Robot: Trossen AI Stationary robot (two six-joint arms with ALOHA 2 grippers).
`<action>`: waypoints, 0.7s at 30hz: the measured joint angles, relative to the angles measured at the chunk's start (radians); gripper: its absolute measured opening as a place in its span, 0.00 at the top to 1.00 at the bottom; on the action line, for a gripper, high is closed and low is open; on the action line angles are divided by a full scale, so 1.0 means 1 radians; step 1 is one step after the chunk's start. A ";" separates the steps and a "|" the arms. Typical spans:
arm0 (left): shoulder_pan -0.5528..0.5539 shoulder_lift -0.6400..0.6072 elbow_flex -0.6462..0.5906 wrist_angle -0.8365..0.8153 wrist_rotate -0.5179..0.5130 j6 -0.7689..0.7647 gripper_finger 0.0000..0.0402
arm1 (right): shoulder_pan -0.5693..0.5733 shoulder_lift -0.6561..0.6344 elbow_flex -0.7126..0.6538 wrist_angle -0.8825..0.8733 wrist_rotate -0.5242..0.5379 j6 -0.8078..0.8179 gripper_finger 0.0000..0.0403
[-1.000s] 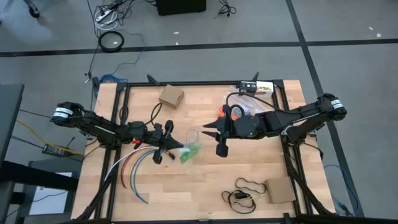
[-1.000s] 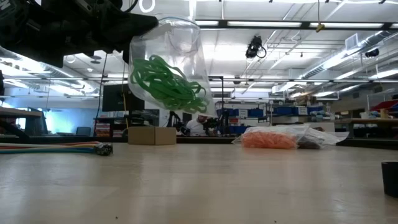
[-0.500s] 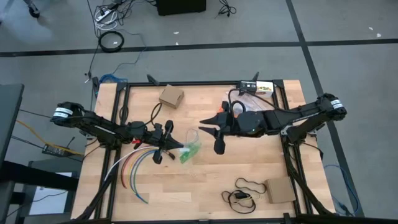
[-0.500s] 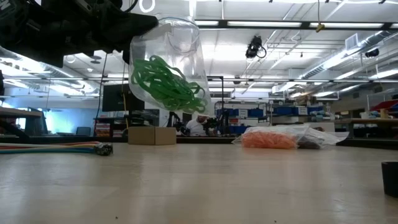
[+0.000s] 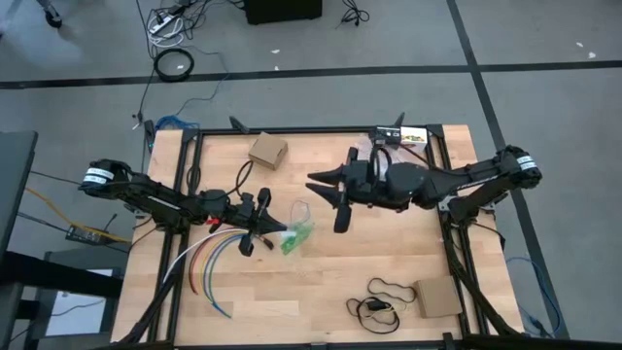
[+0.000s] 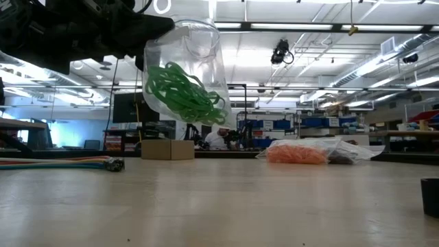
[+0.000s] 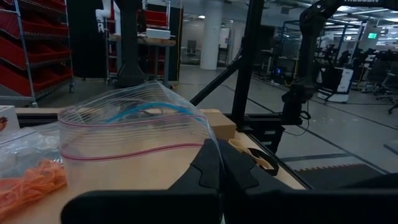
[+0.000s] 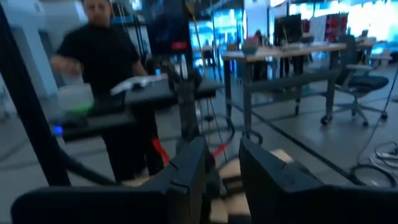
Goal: Sort rubber bands
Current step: Close the transparent zip bag
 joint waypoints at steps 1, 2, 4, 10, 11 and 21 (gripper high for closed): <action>0.000 0.000 0.000 0.000 0.000 0.001 1.00 | -0.002 0.000 0.000 0.019 0.000 0.000 0.77; 0.000 0.000 0.000 0.000 0.000 0.003 1.00 | -0.002 -0.001 0.000 0.035 0.001 0.000 0.77; 0.000 0.000 0.000 0.000 -0.005 0.008 1.00 | -0.003 -0.001 0.000 0.046 -0.001 0.022 0.78; 0.000 0.000 0.000 0.001 -0.011 0.014 1.00 | -0.002 -0.001 0.000 0.040 -0.029 0.036 0.77; 0.000 0.000 0.000 0.000 -0.011 0.014 1.00 | 0.000 -0.001 0.000 0.040 -0.029 0.035 0.77; 0.000 0.000 0.000 -0.001 -0.011 0.021 1.00 | 0.003 -0.001 0.000 -0.082 -0.081 0.038 0.79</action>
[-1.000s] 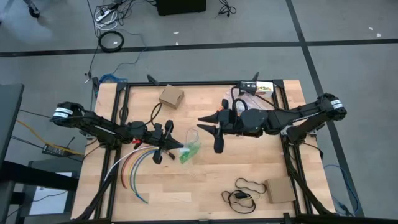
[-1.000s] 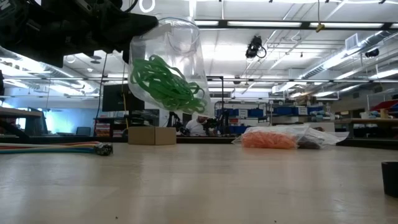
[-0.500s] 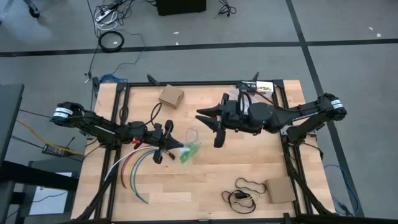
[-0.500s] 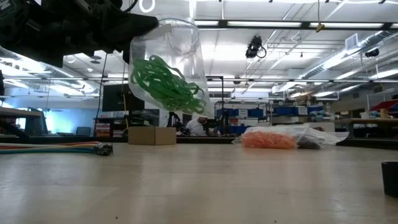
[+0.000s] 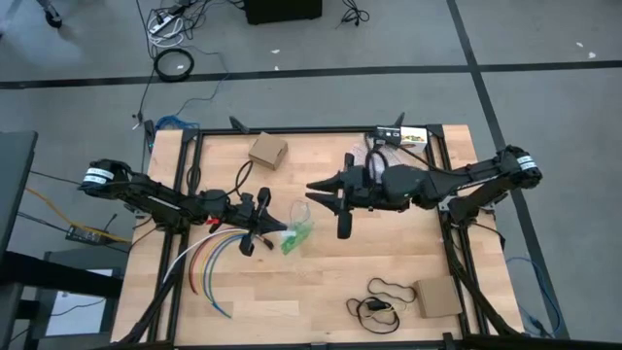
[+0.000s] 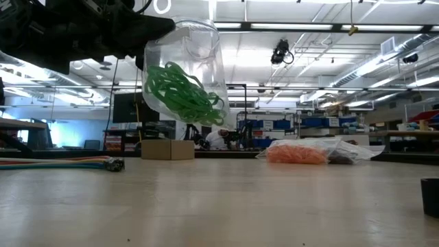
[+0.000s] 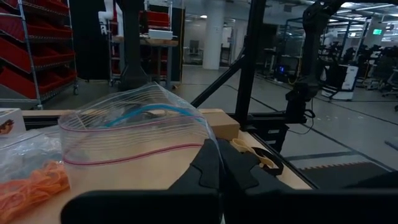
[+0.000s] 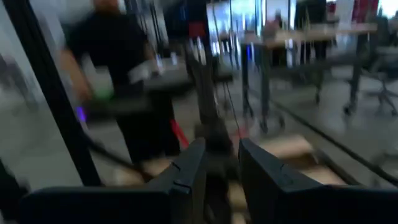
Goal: Sort rubber bands
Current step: Close the transparent zip bag
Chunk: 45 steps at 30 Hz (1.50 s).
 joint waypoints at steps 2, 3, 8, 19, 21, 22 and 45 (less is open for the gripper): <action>0.000 0.000 0.000 -0.001 0.000 -0.006 1.00 | -0.005 0.000 0.000 -0.117 0.002 -0.026 0.79; 0.000 0.000 0.000 0.000 0.000 -0.013 1.00 | -0.010 0.000 0.000 -0.174 0.008 -0.033 0.80; 0.000 0.000 0.000 -0.011 0.012 -0.033 1.00 | -0.048 0.000 0.000 -0.355 -0.034 -0.099 0.78; 0.000 0.000 0.000 -0.090 0.057 -0.067 1.00 | -0.105 0.026 0.002 -0.519 -0.284 -0.084 0.78; 0.000 0.000 0.002 -0.089 0.080 -0.067 1.00 | -0.119 0.063 0.001 -0.545 -0.292 -0.093 0.78; 0.000 0.000 0.004 -0.089 0.086 -0.068 1.00 | -0.126 0.088 0.001 -0.536 -0.299 -0.101 0.78; 0.000 0.000 0.005 -0.132 0.177 -0.124 1.00 | -0.130 0.298 0.065 -0.519 -0.555 -0.274 0.81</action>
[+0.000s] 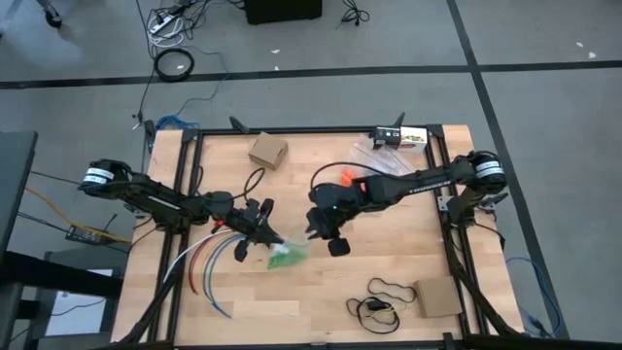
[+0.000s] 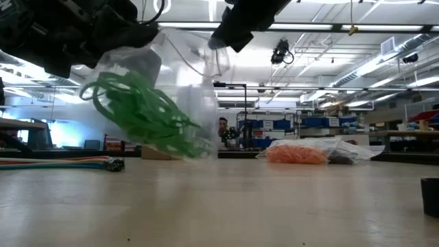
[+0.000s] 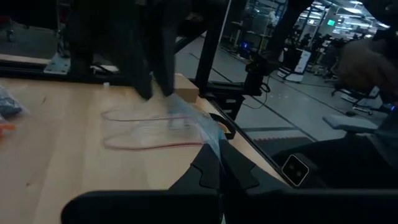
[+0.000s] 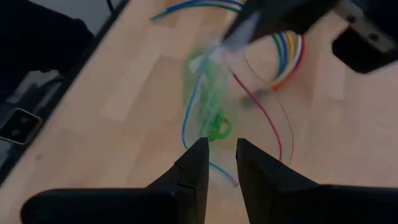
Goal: Sort rubber bands
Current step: Close the transparent zip bag
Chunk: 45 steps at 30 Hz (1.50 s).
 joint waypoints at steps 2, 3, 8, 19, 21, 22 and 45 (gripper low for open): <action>0.000 0.000 0.000 -0.003 0.001 0.000 1.00 | 0.001 0.000 0.000 0.005 -0.011 0.000 0.81; 0.000 0.000 0.000 -0.003 0.001 0.000 1.00 | 0.001 0.001 0.000 0.002 -0.020 0.001 0.81; 0.000 0.000 0.000 -0.010 0.001 0.002 1.00 | 0.013 0.009 0.000 0.001 -0.061 0.004 0.81; 0.000 0.000 0.000 -0.023 -0.020 0.011 1.00 | 0.047 0.013 0.000 -0.022 -0.092 0.002 0.81; 0.000 0.000 0.000 -0.024 -0.020 0.009 1.00 | 0.047 0.011 0.000 -0.007 -0.092 0.001 0.81; 0.000 0.000 0.000 -0.024 -0.020 0.007 1.00 | 0.047 0.008 0.000 -0.008 -0.092 0.001 0.81; 0.000 0.000 0.000 -0.052 -0.045 0.001 1.00 | 0.070 0.045 0.046 0.073 0.030 -0.060 0.81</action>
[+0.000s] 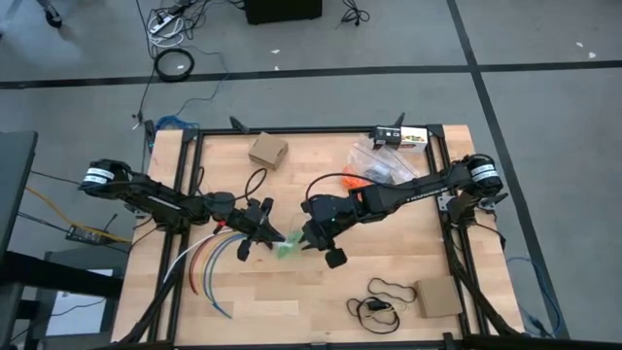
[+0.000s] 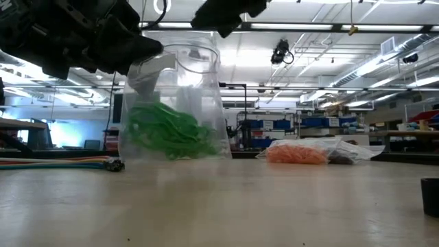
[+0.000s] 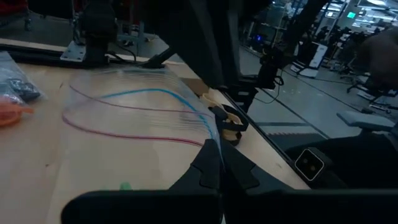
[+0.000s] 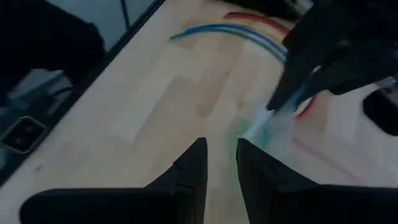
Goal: Sort rubber bands
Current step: Close the transparent zip bag
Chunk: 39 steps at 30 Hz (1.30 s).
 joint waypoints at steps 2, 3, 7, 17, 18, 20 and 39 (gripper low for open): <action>0.000 0.000 0.000 0.000 0.000 0.000 1.00 | 0.000 0.000 0.000 0.043 0.041 -0.029 0.81; 0.000 0.000 0.000 0.000 0.000 0.000 1.00 | 0.001 0.000 0.001 0.053 0.053 -0.042 0.81; 0.000 0.000 0.000 0.001 0.000 0.000 1.00 | -0.004 0.000 0.001 0.064 0.061 -0.049 0.81; 0.000 0.000 0.000 0.010 0.001 -0.001 1.00 | -0.016 0.088 0.000 -0.020 0.080 -0.007 0.81; 0.000 0.000 0.000 0.011 0.001 -0.001 1.00 | -0.017 0.092 -0.001 -0.025 0.090 -0.014 0.81; 0.000 0.000 0.000 0.008 0.005 -0.002 1.00 | -0.018 0.094 0.000 -0.006 0.098 -0.030 0.81; 0.001 0.000 0.000 0.001 0.036 -0.027 1.00 | -0.025 0.093 0.026 -0.115 0.167 -0.176 0.82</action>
